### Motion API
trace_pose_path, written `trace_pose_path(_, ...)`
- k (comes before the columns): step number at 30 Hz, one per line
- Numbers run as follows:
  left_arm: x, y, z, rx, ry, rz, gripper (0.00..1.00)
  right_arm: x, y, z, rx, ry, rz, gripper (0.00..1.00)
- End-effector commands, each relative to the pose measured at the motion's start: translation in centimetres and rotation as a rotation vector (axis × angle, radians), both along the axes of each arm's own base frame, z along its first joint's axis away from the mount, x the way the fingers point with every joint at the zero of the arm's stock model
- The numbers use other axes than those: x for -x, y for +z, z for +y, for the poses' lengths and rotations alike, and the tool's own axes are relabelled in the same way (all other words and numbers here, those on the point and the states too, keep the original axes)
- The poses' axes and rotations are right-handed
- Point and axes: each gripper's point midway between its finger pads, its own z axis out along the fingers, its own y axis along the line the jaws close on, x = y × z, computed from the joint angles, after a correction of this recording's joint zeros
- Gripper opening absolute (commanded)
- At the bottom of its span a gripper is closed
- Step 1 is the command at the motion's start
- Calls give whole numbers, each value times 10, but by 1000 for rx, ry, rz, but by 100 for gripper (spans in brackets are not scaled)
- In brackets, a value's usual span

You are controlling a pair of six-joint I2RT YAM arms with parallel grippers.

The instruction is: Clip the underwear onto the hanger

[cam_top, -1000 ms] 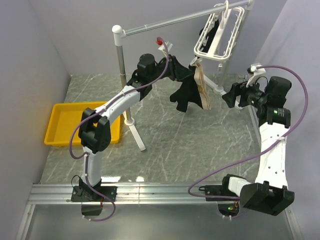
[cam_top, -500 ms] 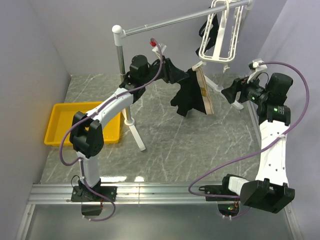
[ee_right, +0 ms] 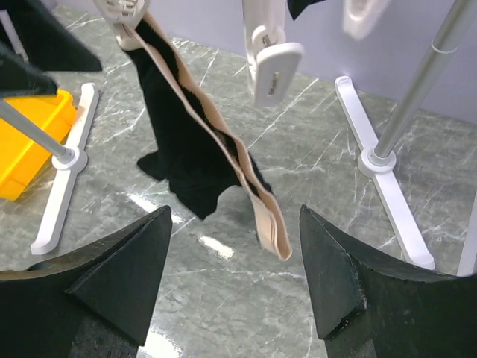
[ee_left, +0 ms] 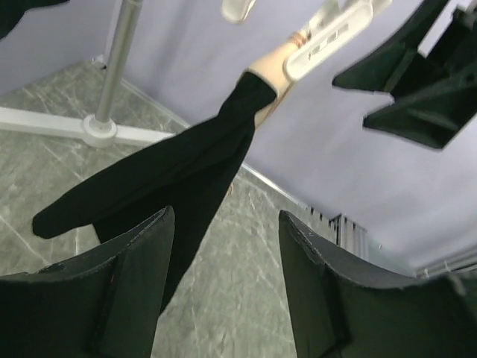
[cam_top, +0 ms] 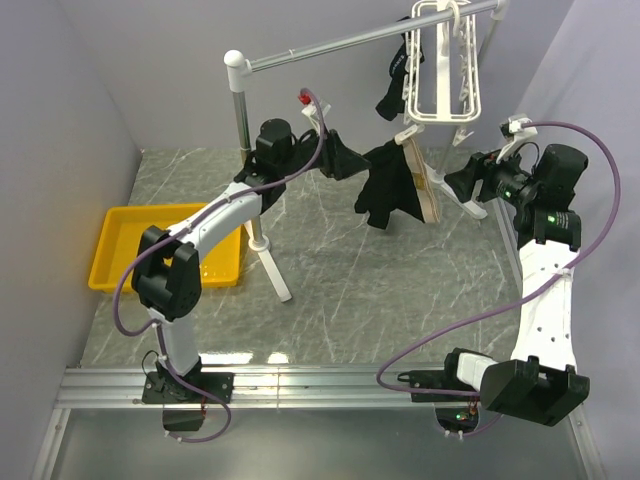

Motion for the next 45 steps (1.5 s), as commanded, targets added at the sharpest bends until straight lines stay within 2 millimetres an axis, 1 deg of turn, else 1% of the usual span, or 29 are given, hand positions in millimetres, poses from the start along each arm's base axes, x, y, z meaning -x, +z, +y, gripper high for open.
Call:
trace_pose_path(1, 28, 35, 13, 3, -51, -156, 63, -2, 15, -5, 5, -16, -56, 76)
trace_pose_path(2, 30, 32, 13, -12, -53, -184, 63, -2, 14, -6, 3, -21, -50, 75)
trace_pose_path(4, 41, 27, 17, -35, -77, -208, 63, -3, 13, -11, 3, -29, -45, 75)
trace_pose_path(7, 60, 23, 16, -93, -117, -340, 62, -2, 14, -18, -16, -33, -38, 74)
trace_pose_path(8, 67, 18, 12, -128, -139, -404, 62, -2, 15, -21, -24, -35, -39, 74)
trace_pose_path(9, 75, 19, 12, -138, -152, -442, 62, -1, 19, -22, -30, -34, -48, 74)
trace_pose_path(10, 86, 19, 6, -145, -180, -475, 61, 0, 21, -25, -48, -33, -49, 74)
trace_pose_path(12, 94, 17, 2, -171, -204, -557, 61, -1, 31, -27, -59, -33, -74, 74)
trace_pose_path(13, 102, 17, -4, -169, -225, -578, 61, -1, 34, -26, -63, -26, -82, 74)
trace_pose_path(14, 104, 18, -7, -172, -235, -606, 61, -3, 41, -27, -59, -23, -101, 74)
trace_pose_path(16, 107, 19, -15, -171, -242, -626, 61, -6, 48, -28, -63, -23, -115, 74)
trace_pose_path(17, 107, 20, -19, -165, -246, -627, 61, -9, 56, -28, -58, -20, -143, 74)
trace_pose_path(19, 107, 25, -25, -147, -249, -633, 61, -15, 62, -29, -75, -15, -157, 74)
trace_pose_path(20, 105, 25, -28, -144, -250, -632, 61, -17, 71, -29, -66, -7, -189, 75)
trace_pose_path(23, 104, 30, -32, -130, -247, -629, 61, -26, 84, -31, -61, 2, -225, 76)
trace_pose_path(25, 104, 32, -33, -123, -242, -628, 61, -35, 87, -35, -86, -9, -222, 76)
trace_pose_path(26, 103, 33, -33, -122, -237, -627, 61, -37, 94, -36, -86, -15, -232, 76)
trace_pose_path(28, 103, 34, -34, -117, -234, -623, 61, -47, 94, -42, -85, -32, -230, 76)
trace_pose_path(29, 102, 35, -33, -115, -231, -623, 61, -49, 99, -44, -82, -37, -238, 76)
trace_pose_path(30, 102, 36, -34, -113, -230, -626, 61, -52, 100, -46, -78, -45, -242, 76)
trace_pose_path(31, 102, 36, -34, -111, -231, -621, 61, -57, 97, -48, -81, -49, -228, 76)
trace_pose_path(33, 101, 36, -34, -110, -228, -619, 61, -60, 103, -50, -68, -59, -246, 76)
trace_pose_path(35, 100, 37, -35, -107, -228, -614, 61, -65, 103, -52, -63, -63, -252, 74)
trace_pose_path(38, 99, 39, -36, -100, -224, -611, 61, -73, 101, -48, -55, -48, -242, 71)
trace_pose_path(39, 99, 40, -37, -99, -224, -612, 61, -76, 97, -48, -61, -48, -229, 70)
trace_pose_path(41, 98, 41, -38, -99, -220, -615, 61, -79, 98, -47, -59, -41, -237, 67)
trace_pose_path(42, 96, 41, -37, -99, -216, -613, 61, -80, 99, -47, -59, -39, -241, 62)
trace_pose_path(44, 97, 42, -37, -99, -215, -615, 61, -80, 100, -44, -60, -27, -242, 58)
trace_pose_path(45, 98, 43, -36, -97, -215, -617, 61, -80, 100, -44, -59, -25, -243, 52)
